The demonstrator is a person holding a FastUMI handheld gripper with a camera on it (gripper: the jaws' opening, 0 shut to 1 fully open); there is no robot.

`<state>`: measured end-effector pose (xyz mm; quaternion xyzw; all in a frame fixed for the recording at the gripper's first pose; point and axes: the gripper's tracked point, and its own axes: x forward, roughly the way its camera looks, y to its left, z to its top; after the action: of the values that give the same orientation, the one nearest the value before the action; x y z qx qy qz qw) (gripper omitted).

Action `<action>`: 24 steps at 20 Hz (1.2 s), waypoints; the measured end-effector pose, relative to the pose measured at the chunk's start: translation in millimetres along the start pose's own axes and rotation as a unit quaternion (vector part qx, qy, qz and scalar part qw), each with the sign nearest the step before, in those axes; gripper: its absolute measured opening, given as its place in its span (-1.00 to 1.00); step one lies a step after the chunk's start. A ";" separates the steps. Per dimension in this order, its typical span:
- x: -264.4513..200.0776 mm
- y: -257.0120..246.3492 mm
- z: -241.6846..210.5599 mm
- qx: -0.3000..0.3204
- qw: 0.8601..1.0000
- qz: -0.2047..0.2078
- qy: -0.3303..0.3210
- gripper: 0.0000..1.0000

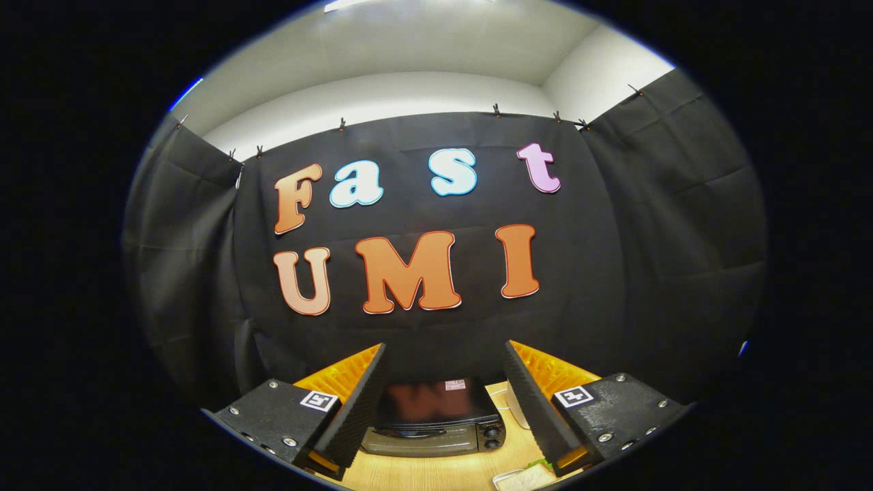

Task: Open the toaster oven, put the food inside, and close the toaster oven door.

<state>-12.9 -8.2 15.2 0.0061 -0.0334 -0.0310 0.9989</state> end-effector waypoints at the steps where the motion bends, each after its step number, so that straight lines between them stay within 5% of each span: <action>1: 0.9 1.0 -1.4 -0.001 1.000 -0.001 -0.001 0.99; 15: 56.3 55.3 -95.3 0.029 0.998 0.040 0.041 0.97; 24: 93.8 91.9 -199.0 -0.029 0.991 0.050 0.119 0.98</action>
<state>99.4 79.7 -175.8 -0.0210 0.0863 0.0193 0.9959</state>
